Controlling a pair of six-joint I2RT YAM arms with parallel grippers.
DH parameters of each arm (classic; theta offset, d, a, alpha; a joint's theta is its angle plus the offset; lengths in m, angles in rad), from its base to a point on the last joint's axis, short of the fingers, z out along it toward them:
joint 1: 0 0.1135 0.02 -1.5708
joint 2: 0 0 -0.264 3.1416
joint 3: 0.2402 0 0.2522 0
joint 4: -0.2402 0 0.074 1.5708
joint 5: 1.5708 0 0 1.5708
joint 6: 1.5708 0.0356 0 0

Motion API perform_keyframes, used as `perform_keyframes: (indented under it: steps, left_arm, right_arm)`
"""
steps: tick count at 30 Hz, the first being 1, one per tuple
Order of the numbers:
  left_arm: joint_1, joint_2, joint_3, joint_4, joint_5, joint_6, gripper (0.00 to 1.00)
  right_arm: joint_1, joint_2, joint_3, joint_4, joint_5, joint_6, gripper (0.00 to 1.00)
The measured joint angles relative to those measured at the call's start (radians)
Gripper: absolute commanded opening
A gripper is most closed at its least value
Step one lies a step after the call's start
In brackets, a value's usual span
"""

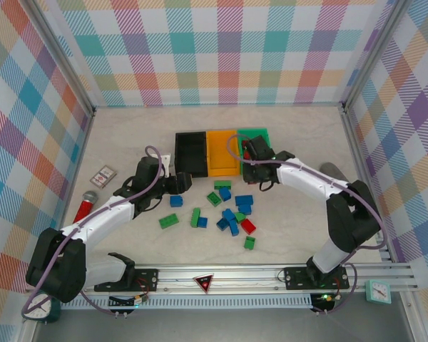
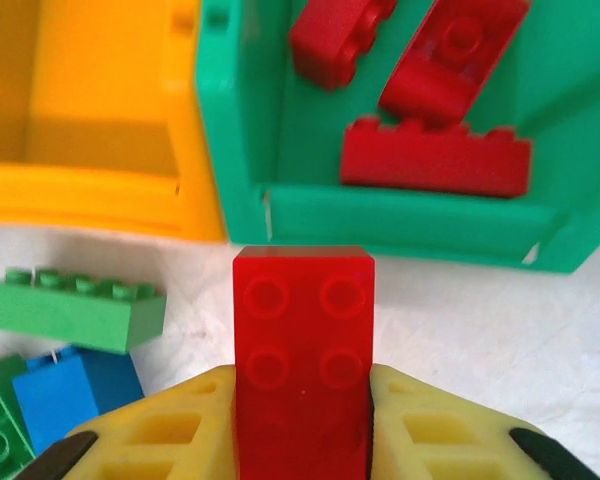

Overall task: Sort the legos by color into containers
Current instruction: Place the lego in the container.

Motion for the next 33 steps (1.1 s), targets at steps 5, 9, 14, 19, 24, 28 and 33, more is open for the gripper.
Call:
perform_keyframes:
  steps: [5, 9, 14, 19, 24, 28, 33]
  left_arm:
    - [0.0, 0.0, 0.0, 0.0, 0.0, 0.0, 0.68]
    - [0.0, 0.0, 0.0, 0.0, -0.001, 0.0, 0.68]
    - [0.0, 0.0, 0.0, 0.0, -0.003, 0.003, 0.68]
    - [0.0, 0.0, 0.0, 0.0, -0.008, 0.004, 0.69]
    - [-0.001, -0.006, -0.002, 0.0, -0.011, 0.005, 0.68]
    - [-0.001, -0.01, -0.002, 0.0, -0.015, 0.008, 0.69]
    - [-0.001, -0.011, -0.002, 0.0, -0.016, 0.008, 0.69]
  right_arm:
    - [-0.082, 0.022, 0.12, 0.002, -0.034, -0.018, 0.33]
    - [-0.126, 0.099, 0.223, 0.003, -0.058, -0.03, 0.33]
    - [-0.142, 0.231, 0.353, -0.018, -0.063, -0.056, 0.34]
    - [-0.157, 0.333, 0.46, -0.058, -0.043, -0.098, 0.36]
    - [-0.179, 0.399, 0.541, -0.102, -0.026, -0.141, 0.43]
    - [-0.187, 0.405, 0.549, -0.116, -0.024, -0.156, 0.53]
    - [-0.186, 0.35, 0.451, -0.098, -0.048, -0.156, 0.53]
